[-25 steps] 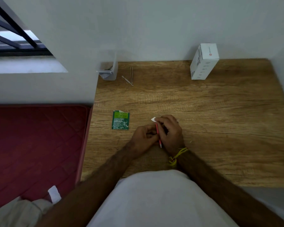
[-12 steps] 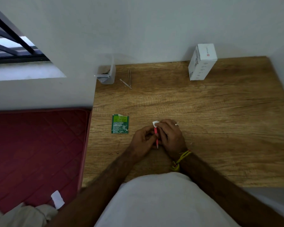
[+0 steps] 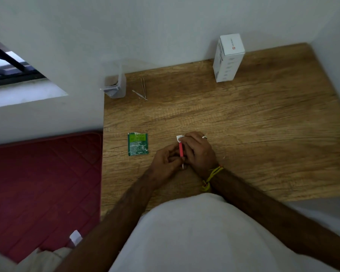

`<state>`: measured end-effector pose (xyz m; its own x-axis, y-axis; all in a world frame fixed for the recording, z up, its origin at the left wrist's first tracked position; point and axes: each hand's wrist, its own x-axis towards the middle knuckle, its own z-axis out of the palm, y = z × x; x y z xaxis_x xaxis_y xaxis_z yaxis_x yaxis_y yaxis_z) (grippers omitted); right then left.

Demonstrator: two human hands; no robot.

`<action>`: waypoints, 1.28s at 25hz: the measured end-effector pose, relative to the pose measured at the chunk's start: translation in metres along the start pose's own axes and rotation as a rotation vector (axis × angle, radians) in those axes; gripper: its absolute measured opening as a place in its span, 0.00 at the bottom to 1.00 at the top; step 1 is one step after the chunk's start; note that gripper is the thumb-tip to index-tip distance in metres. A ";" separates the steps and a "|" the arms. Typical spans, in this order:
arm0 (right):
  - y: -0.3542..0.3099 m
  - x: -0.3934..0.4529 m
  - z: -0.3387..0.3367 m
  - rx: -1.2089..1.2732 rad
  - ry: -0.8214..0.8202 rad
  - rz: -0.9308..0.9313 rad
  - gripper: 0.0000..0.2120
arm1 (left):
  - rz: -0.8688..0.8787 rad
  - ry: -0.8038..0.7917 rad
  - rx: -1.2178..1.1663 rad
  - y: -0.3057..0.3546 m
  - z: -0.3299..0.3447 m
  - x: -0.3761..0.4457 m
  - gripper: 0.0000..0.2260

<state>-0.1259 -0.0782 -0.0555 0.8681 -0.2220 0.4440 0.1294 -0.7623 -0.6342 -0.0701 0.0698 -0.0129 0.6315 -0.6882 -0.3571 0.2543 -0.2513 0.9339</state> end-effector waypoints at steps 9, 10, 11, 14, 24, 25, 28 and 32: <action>0.001 0.001 -0.001 -0.017 -0.004 -0.012 0.11 | -0.096 -0.007 -0.094 0.003 0.001 0.000 0.20; 0.001 0.001 0.000 -0.011 0.006 0.003 0.11 | -0.100 -0.008 -0.100 0.003 0.000 0.000 0.20; 0.000 0.001 0.000 -0.005 0.024 0.033 0.11 | -0.107 -0.006 -0.104 0.003 0.000 0.000 0.21; 0.001 0.002 -0.001 -0.018 0.008 0.007 0.12 | -0.122 -0.002 -0.108 0.002 -0.001 0.001 0.21; 0.000 0.000 -0.004 -0.021 -0.050 0.012 0.14 | -0.083 0.025 -0.123 -0.003 0.000 0.001 0.22; 0.000 0.000 -0.004 -0.024 -0.061 -0.001 0.14 | -0.078 0.025 -0.122 -0.003 0.000 0.001 0.23; -0.001 -0.003 -0.003 -0.022 -0.051 0.022 0.14 | -0.063 0.016 -0.134 -0.005 0.000 0.002 0.24; 0.000 -0.003 -0.005 -0.034 -0.077 -0.030 0.14 | -0.066 -0.011 -0.137 -0.003 -0.002 0.002 0.24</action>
<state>-0.1308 -0.0805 -0.0541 0.8984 -0.1525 0.4117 0.1405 -0.7886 -0.5987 -0.0686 0.0705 -0.0164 0.6025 -0.6809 -0.4164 0.3930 -0.2010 0.8973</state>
